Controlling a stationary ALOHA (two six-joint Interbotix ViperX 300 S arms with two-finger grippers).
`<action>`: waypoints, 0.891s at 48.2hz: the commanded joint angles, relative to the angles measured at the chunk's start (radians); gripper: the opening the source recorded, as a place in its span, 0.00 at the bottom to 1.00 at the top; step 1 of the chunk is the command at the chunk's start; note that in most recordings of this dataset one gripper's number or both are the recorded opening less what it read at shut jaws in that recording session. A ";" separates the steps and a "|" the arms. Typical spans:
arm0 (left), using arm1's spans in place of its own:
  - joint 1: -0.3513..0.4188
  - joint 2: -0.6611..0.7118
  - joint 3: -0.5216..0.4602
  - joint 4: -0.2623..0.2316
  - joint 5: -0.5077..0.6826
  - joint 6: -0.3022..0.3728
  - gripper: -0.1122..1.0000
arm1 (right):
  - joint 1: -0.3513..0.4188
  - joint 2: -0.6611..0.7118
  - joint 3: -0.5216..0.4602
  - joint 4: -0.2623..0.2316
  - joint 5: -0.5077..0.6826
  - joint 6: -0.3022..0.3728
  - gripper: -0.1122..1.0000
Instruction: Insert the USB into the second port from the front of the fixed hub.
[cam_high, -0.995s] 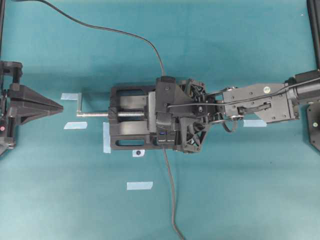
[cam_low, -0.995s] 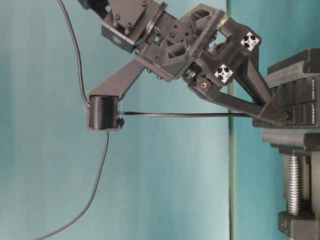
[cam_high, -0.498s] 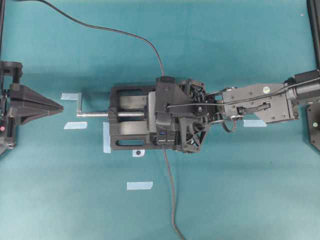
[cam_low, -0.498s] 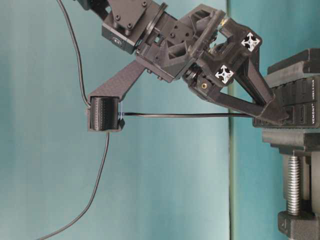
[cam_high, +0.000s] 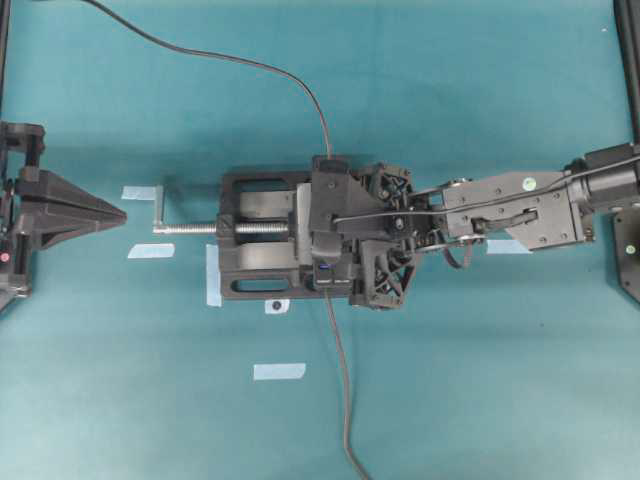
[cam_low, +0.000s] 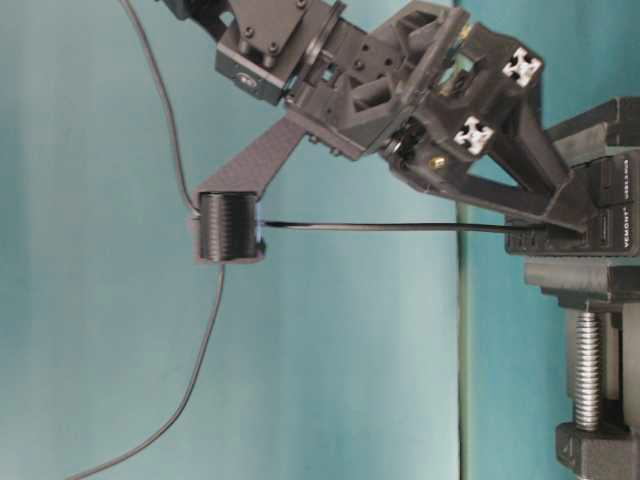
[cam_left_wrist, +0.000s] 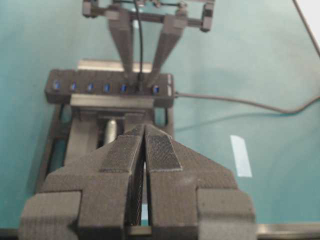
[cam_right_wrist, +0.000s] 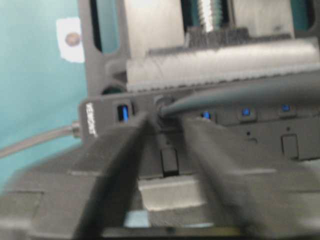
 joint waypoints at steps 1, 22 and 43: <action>-0.002 0.003 -0.011 0.002 -0.009 -0.002 0.10 | 0.003 -0.028 -0.009 0.003 0.006 0.012 0.79; -0.002 0.003 -0.011 0.002 -0.011 -0.002 0.10 | 0.002 -0.043 -0.009 0.003 0.020 0.011 0.85; 0.000 -0.023 -0.003 0.002 -0.006 -0.003 0.10 | 0.003 -0.115 -0.005 0.003 0.012 0.011 0.85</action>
